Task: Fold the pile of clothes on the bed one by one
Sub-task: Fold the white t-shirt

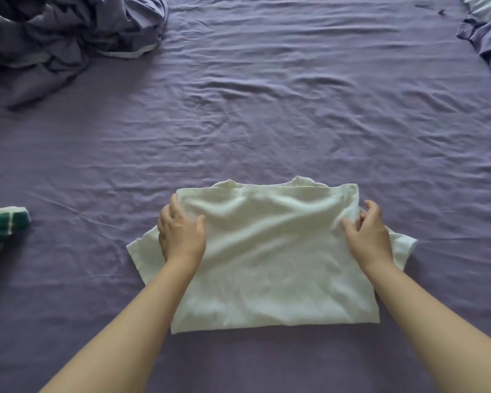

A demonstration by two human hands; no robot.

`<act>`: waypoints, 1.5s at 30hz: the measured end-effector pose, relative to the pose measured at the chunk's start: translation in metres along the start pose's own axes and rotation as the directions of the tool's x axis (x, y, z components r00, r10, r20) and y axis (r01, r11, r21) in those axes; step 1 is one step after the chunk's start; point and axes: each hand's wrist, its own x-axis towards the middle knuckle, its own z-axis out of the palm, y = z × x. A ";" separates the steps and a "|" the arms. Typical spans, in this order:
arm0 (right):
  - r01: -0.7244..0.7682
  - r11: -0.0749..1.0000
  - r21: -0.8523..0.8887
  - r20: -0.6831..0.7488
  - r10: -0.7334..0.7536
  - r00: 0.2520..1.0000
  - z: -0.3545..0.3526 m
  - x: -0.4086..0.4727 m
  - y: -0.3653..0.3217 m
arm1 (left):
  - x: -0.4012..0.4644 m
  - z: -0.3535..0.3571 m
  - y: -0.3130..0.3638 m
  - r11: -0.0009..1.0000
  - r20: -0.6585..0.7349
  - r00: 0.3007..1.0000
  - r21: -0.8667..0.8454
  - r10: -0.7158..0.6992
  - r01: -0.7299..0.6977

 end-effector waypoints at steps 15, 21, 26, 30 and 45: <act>-0.083 0.952 -0.296 -0.221 0.017 0.975 -0.034 -0.012 0.051 | -0.091 0.086 0.039 0.679 0.411 0.810 0.451 0.418 -0.579; -0.288 0.956 -0.054 -0.149 0.277 0.949 -0.049 -0.014 0.072 | -0.105 0.117 0.122 0.477 0.553 0.529 0.252 0.644 -0.842; -0.137 0.990 0.016 -0.164 0.138 0.977 -0.053 -0.020 0.070 | -0.117 0.140 0.147 0.492 0.642 0.494 0.202 0.587 -0.847; -0.016 0.999 0.041 -0.145 0.022 0.989 -0.052 -0.018 0.056 | -0.117 0.143 0.137 0.473 0.654 0.476 0.199 0.588 -0.858; 0.452 0.682 -0.575 0.365 -0.280 0.888 0.018 -0.028 0.053 | -0.105 0.084 0.033 0.557 0.462 0.674 0.381 0.576 -0.738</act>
